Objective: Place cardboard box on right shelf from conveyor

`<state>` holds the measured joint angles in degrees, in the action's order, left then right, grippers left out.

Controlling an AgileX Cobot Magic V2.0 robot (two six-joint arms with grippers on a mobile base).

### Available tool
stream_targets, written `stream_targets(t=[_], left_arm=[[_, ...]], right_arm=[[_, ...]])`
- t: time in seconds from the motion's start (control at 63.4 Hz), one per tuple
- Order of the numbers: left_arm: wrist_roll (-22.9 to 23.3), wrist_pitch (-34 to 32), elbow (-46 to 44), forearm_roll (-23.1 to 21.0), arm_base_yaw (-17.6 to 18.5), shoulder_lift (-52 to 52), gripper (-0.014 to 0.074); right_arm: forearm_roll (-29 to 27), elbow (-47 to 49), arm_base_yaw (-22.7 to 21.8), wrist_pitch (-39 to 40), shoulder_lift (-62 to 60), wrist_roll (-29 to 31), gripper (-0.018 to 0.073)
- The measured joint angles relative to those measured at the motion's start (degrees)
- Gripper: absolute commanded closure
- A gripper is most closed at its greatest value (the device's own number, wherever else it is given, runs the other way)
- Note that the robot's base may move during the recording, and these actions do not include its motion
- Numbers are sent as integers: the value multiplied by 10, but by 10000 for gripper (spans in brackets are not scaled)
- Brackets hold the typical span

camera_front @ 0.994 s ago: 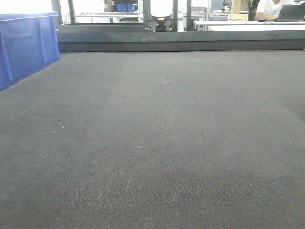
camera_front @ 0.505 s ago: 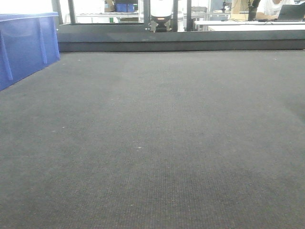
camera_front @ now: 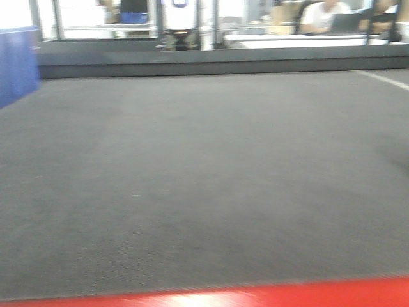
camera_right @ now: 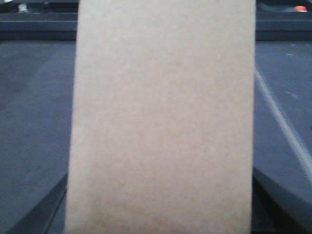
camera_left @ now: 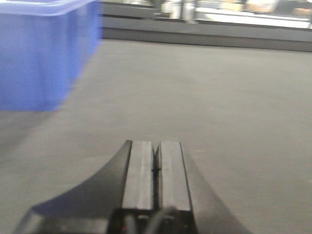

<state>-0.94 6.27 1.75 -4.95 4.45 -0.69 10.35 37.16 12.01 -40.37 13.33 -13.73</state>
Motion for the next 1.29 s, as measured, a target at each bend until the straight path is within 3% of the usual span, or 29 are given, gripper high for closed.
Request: stream_targets(t=[1.294], left_arm=[[0,0,0,0,-17,0,715]], right_arm=[[0,0,0,-4,0,0,364]])
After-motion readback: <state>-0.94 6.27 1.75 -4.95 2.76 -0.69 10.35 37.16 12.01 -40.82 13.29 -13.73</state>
